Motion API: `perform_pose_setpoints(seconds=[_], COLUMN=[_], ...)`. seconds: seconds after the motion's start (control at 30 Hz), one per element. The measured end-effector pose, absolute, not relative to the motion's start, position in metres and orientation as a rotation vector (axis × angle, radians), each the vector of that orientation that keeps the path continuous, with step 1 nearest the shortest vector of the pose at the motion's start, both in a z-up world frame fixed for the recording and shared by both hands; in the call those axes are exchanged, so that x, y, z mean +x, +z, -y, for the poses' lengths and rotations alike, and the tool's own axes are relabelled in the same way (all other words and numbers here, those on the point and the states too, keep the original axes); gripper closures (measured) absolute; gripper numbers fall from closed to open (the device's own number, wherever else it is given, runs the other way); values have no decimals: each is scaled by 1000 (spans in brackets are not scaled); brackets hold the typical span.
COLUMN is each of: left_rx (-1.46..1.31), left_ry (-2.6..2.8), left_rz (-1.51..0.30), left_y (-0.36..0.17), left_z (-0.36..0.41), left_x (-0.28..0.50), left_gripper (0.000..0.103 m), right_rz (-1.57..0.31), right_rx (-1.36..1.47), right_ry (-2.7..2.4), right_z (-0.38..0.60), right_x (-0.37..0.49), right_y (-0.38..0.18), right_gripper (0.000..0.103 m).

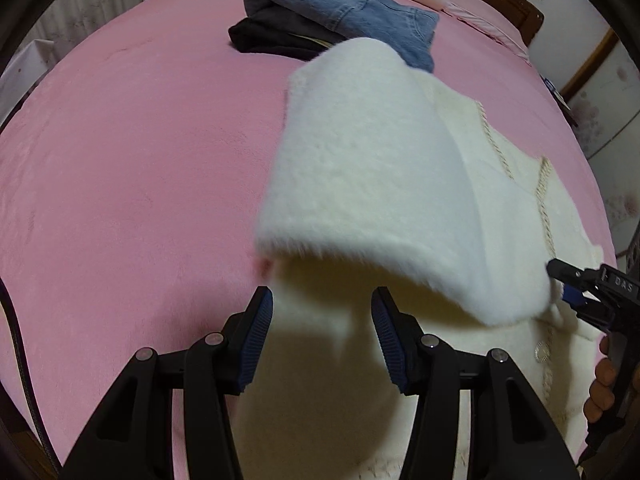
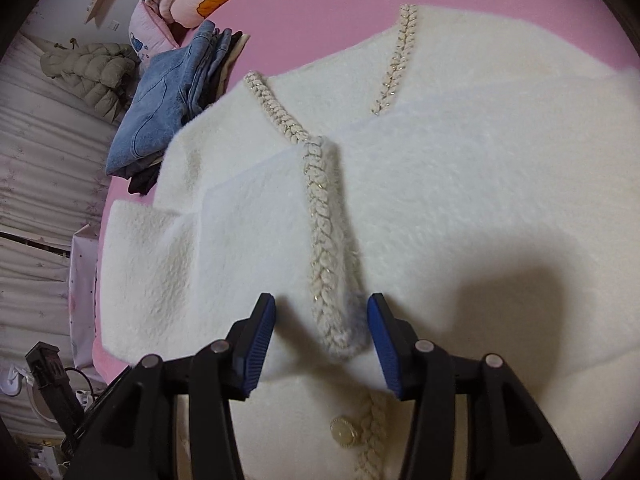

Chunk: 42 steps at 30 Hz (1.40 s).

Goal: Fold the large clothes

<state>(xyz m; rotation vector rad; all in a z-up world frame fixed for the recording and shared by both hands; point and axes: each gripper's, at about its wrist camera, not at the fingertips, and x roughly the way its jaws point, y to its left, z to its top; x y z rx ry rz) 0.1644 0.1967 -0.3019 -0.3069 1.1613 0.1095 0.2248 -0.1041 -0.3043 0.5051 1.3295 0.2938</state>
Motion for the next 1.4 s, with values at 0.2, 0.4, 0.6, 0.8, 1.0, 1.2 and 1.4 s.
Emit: perform_pose_setpoints(seconds=[0.2,0.4,0.6,0.8,1.0,1.2,1.4], left_rx=[-312,-301,-305,-384,-389,-382,-346], left_ry=[154,183,234,250,213,200,153], left_rz=[-1107,-1100,-1120,-1146,-1161,-1179,-1229], left_y=[-304,-311,-318,-328,-331,-330,-327], left_z=[-209,-210,-204,-212,-212,-213,-213], left_x=[176,192,190,185,185,187,196], left_gripper=[53,53,53,53,70,73,68], right_rz=[-1315,-1187,-869,-803,-914,-1039,-1252], right_rx=[474,314,150,96,53,73,148], right_ry=[378,433,415,295,235,120,86], right_z=[89,70,67,92,98,123,147], right_x=[235,237,235,244,247,246,242], right_y=[-308,-259,-153,-130,-177,-234,-286], right_gripper=[67,83,84,84,84,84,79])
